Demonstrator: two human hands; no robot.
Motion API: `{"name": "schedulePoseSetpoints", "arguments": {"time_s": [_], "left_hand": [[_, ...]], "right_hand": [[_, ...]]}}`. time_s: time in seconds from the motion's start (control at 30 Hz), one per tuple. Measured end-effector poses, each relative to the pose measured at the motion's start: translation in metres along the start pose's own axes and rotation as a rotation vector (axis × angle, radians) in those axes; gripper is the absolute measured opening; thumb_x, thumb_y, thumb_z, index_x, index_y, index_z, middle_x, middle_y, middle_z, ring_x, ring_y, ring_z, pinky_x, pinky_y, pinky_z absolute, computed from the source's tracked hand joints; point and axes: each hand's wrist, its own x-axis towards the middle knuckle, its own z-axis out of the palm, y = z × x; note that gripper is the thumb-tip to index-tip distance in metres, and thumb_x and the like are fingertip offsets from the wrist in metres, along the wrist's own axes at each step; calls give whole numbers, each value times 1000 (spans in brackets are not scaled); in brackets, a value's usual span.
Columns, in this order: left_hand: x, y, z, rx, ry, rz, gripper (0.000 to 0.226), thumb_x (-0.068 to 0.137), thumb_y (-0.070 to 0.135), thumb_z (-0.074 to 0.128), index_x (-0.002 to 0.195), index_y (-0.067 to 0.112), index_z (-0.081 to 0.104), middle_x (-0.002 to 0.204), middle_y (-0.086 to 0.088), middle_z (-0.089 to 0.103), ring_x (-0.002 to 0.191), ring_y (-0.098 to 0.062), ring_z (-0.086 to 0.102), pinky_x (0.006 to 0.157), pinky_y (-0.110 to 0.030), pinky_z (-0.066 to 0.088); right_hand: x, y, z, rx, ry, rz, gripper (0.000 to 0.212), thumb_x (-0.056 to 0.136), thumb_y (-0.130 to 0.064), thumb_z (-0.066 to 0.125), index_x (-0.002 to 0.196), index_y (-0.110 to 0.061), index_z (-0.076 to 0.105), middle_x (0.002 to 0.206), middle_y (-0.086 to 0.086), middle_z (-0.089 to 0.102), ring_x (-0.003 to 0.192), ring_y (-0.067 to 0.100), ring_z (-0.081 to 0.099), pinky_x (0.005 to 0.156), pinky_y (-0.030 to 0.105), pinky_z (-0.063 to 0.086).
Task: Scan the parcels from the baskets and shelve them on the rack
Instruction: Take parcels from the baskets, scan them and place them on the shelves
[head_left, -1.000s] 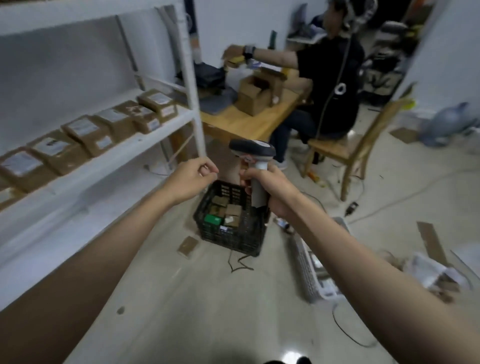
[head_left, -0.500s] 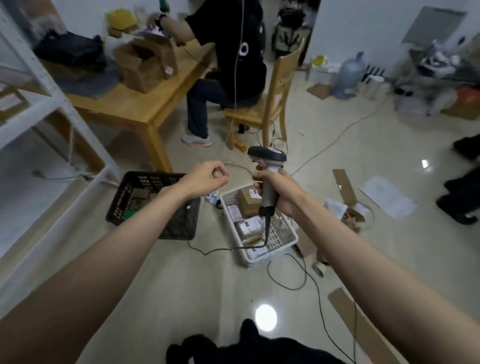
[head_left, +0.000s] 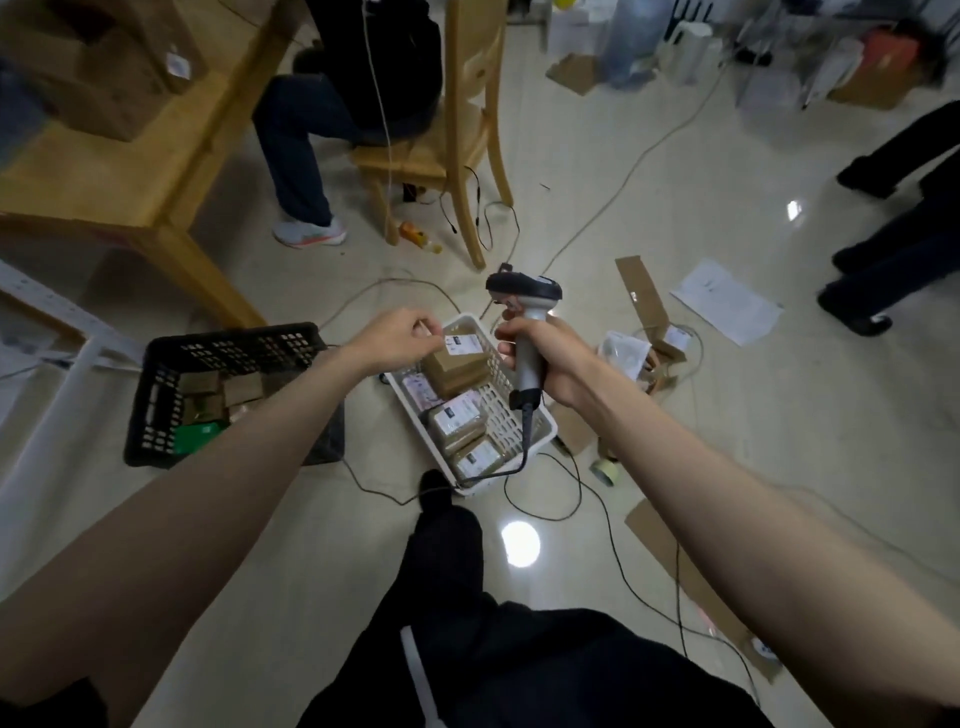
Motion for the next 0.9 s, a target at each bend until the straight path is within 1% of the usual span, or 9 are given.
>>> {"name": "schedulePoseSetpoints", "arguments": {"time_s": [0.13, 0.27, 0.37, 0.43, 0.5, 0.63, 0.73, 0.83, 0.9], "left_hand": [[64, -17, 2, -57, -27, -10, 7, 94, 24, 64, 98, 21, 68, 87, 15, 57, 80, -1, 52, 63, -21, 39], [117, -43, 1, -110, -97, -83, 5, 94, 21, 63, 93, 22, 68, 86, 10, 60, 81, -8, 56, 73, -25, 42], [151, -69, 8, -141, -190, -144, 11, 95, 16, 58, 89, 17, 68, 83, 3, 64, 86, -18, 61, 77, -30, 49], [173, -88, 18, -168, -235, -190, 16, 97, 12, 53, 85, 13, 64, 74, -4, 60, 82, -22, 61, 68, -27, 46], [190, -107, 32, -202, -254, -264, 16, 99, 14, 52, 85, 13, 61, 80, -8, 61, 75, -19, 60, 59, -21, 44], [227, -149, 66, -291, -295, -420, 18, 101, 21, 55, 87, 18, 66, 88, -6, 66, 71, -12, 61, 59, -19, 46], [256, -180, 97, -375, -248, -520, 17, 100, 24, 56, 86, 24, 65, 86, -2, 67, 72, -12, 62, 61, -20, 46], [286, -213, 135, -466, -173, -598, 12, 101, 28, 56, 99, 21, 65, 90, 0, 68, 76, -12, 63, 68, -25, 49], [306, -234, 164, -506, -155, -635, 15, 101, 27, 57, 106, 17, 66, 94, -2, 69, 79, -13, 64, 72, -27, 51]], "right_hand": [[53, -13, 1, -32, 66, 46, 17, 93, 5, 58, 106, -7, 57, 70, 5, 65, 56, 12, 56, 59, 25, 49], [112, -18, 5, -7, 112, 117, 17, 96, 5, 53, 109, -6, 51, 77, 8, 56, 61, 14, 49, 64, 27, 41], [153, -7, -1, 5, 162, 176, 18, 96, 5, 52, 111, -5, 50, 76, 9, 52, 60, 15, 46, 61, 28, 39], [177, 6, -9, 17, 194, 218, 19, 95, 5, 54, 111, -5, 50, 75, 8, 53, 57, 15, 46, 56, 27, 41], [199, 22, -16, 12, 222, 265, 17, 94, 4, 57, 107, -7, 52, 77, 7, 55, 53, 13, 46, 50, 23, 43], [251, 49, -34, -19, 275, 353, 21, 91, 5, 62, 106, -9, 57, 79, 8, 59, 46, 11, 47, 45, 22, 45], [298, 71, -50, -33, 276, 389, 22, 89, 5, 65, 103, -10, 59, 75, 6, 63, 46, 10, 51, 49, 23, 48], [349, 99, -66, -32, 245, 408, 21, 87, 6, 69, 99, -9, 62, 71, 4, 67, 48, 10, 55, 51, 22, 50], [384, 123, -77, -19, 231, 425, 20, 87, 7, 70, 100, -6, 62, 79, 10, 68, 51, 12, 56, 54, 23, 52]]}}
